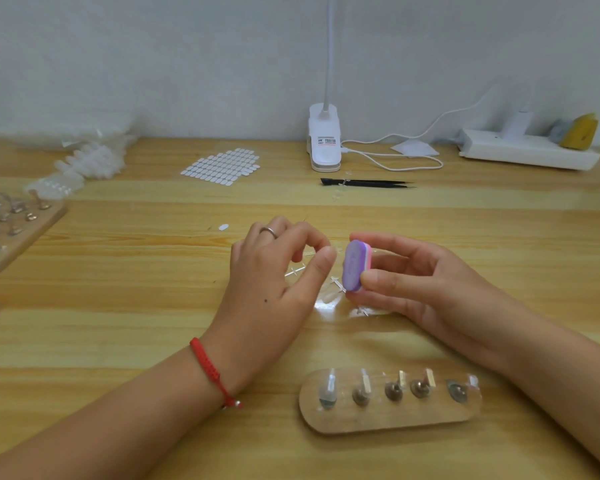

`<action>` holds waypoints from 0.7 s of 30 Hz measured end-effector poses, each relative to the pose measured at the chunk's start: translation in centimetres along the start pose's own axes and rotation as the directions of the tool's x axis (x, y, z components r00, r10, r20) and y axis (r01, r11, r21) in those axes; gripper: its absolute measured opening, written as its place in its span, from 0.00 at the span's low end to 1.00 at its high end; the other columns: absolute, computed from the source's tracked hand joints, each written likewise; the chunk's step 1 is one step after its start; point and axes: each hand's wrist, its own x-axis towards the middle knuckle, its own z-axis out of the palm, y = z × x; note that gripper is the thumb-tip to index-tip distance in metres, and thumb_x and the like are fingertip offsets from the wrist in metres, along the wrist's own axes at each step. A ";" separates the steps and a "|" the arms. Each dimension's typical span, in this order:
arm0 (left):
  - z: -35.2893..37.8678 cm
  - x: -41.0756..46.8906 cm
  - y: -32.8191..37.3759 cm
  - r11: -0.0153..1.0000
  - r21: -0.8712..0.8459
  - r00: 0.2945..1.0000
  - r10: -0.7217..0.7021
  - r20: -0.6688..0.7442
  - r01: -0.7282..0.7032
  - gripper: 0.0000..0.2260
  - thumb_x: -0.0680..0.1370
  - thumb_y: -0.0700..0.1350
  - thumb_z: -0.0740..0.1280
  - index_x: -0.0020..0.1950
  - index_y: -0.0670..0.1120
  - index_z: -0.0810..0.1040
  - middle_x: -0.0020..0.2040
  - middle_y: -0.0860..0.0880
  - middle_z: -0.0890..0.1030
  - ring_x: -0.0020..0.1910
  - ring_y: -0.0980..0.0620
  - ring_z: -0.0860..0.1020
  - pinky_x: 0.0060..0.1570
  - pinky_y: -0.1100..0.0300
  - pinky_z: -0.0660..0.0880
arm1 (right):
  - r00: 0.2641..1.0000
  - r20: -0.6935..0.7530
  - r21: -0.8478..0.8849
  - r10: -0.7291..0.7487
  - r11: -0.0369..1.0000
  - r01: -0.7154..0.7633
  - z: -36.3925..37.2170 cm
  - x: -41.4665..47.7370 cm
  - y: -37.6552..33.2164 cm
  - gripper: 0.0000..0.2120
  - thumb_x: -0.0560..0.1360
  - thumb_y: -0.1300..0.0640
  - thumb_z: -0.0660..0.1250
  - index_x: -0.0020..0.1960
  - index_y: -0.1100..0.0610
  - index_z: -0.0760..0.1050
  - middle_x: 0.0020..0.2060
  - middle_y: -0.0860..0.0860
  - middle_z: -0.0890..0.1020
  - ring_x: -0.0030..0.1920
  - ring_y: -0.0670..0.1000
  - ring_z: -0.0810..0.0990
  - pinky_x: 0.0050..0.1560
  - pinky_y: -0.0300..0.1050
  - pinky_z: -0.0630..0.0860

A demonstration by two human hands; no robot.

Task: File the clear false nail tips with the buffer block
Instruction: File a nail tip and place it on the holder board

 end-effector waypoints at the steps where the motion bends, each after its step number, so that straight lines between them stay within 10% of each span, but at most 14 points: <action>1: -0.1 0.0 0.1 1.000 -0.025 1.000 -0.003 -0.022 0.002 0.08 0.73 0.60 0.55 0.39 0.60 0.69 0.38 0.55 0.70 0.45 0.56 0.68 0.50 0.59 0.63 | 1.000 0.003 -0.013 0.002 1.000 -0.002 0.1 0.0 0.0 0.18 0.65 0.65 0.74 0.54 0.56 0.83 0.46 0.57 0.85 0.47 0.54 0.85 0.47 0.42 0.81; 21: -0.4 0.1 0.3 0.953 -0.302 1.000 0.002 0.021 0.005 0.05 0.73 0.48 0.67 0.38 0.48 0.78 0.35 0.43 0.73 0.37 0.54 0.71 0.44 0.64 0.67 | 0.999 -0.009 -0.083 -0.037 0.996 0.036 0.3 -0.2 0.2 0.19 0.64 0.63 0.76 0.54 0.54 0.82 0.48 0.57 0.85 0.47 0.56 0.85 0.48 0.43 0.81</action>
